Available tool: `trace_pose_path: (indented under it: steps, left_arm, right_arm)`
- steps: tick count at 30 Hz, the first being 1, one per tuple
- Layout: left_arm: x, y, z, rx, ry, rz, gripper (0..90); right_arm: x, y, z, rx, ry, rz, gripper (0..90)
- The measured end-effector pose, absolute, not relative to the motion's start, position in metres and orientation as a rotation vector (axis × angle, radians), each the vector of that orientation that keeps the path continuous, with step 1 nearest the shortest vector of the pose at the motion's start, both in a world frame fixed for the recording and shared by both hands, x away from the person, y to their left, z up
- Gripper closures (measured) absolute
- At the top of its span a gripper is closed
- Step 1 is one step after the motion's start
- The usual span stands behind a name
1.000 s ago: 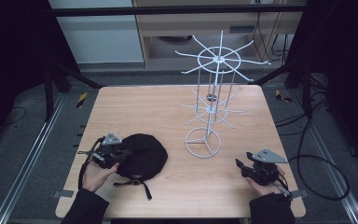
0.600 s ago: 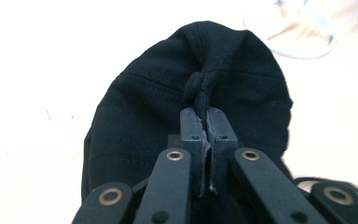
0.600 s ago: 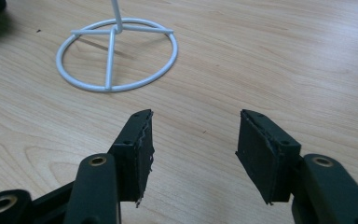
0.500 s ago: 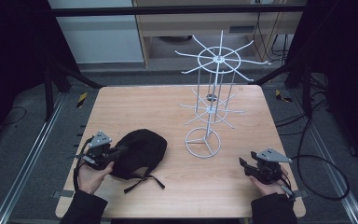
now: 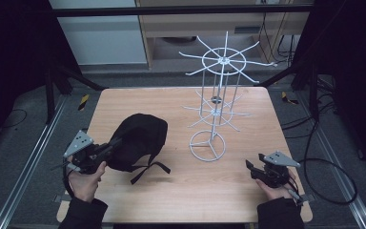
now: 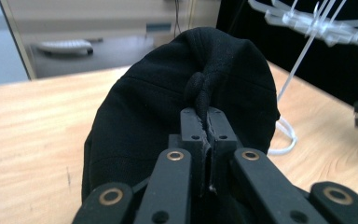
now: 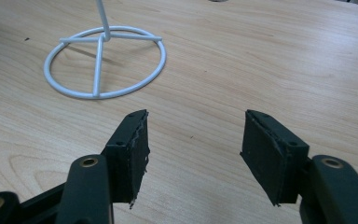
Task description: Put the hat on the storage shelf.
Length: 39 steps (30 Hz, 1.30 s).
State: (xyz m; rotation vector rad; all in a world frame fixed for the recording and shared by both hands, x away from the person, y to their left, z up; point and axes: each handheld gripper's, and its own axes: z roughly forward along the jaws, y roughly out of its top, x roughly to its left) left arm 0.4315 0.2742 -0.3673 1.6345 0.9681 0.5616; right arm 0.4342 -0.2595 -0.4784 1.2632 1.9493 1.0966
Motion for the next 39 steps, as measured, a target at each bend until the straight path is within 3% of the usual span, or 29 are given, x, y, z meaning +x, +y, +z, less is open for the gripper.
trace_pose_path:
  steps: [25, 39]
  left_arm:
    - [0.405, 0.262, -0.303, 1.321, 0.784, 0.63, 87.4]
    - [0.405, 0.255, -0.254, 1.382, 0.715, 0.63, 87.4]
  right_arm:
    - [0.435, -0.259, -0.479, 1.252, 1.939, 1.081, 38.5]
    - [0.435, -0.259, -0.48, 1.248, 1.939, 1.075, 38.3]
